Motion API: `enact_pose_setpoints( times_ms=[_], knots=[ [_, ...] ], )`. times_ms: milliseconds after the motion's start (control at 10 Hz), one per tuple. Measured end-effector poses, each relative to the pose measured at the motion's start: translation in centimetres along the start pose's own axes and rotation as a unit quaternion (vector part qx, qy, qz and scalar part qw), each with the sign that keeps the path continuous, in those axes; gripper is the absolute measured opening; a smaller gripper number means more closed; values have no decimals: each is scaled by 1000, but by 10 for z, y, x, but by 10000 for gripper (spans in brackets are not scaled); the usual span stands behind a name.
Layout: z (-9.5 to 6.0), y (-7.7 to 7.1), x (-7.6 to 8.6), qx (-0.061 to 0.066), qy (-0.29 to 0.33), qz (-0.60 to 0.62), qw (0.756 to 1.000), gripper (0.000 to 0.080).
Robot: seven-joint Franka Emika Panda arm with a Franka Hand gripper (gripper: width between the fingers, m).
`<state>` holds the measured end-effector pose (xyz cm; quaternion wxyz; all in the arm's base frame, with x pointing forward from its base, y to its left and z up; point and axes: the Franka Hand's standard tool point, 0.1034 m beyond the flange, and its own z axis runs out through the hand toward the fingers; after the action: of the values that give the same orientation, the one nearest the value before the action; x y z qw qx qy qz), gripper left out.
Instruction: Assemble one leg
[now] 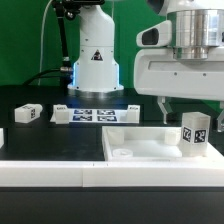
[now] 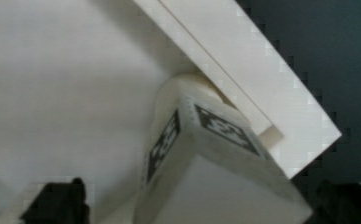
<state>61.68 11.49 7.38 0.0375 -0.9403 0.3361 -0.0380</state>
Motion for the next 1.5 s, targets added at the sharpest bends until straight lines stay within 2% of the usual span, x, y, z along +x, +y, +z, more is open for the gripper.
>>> enact_pose_setpoints(
  times_ms=[300,700,1000,1100,1200,1300,1400,1500],
  knots=[
    [0,-1,0,-1,-3,-126,992,649],
    [-1,-2,-4,-18,-2,-312,950,649],
    [0,0,-2,-22,-2,-392,920,649],
    [0,0,-2,-22,-2,-389,921,547],
    [0,0,-2,-22,-2,-389,921,411],
    [0,0,-2,-22,-2,-385,923,411],
    [0,0,-2,-22,-2,-379,925,289],
    [0,0,-2,-22,-2,-379,925,289]
  ],
)
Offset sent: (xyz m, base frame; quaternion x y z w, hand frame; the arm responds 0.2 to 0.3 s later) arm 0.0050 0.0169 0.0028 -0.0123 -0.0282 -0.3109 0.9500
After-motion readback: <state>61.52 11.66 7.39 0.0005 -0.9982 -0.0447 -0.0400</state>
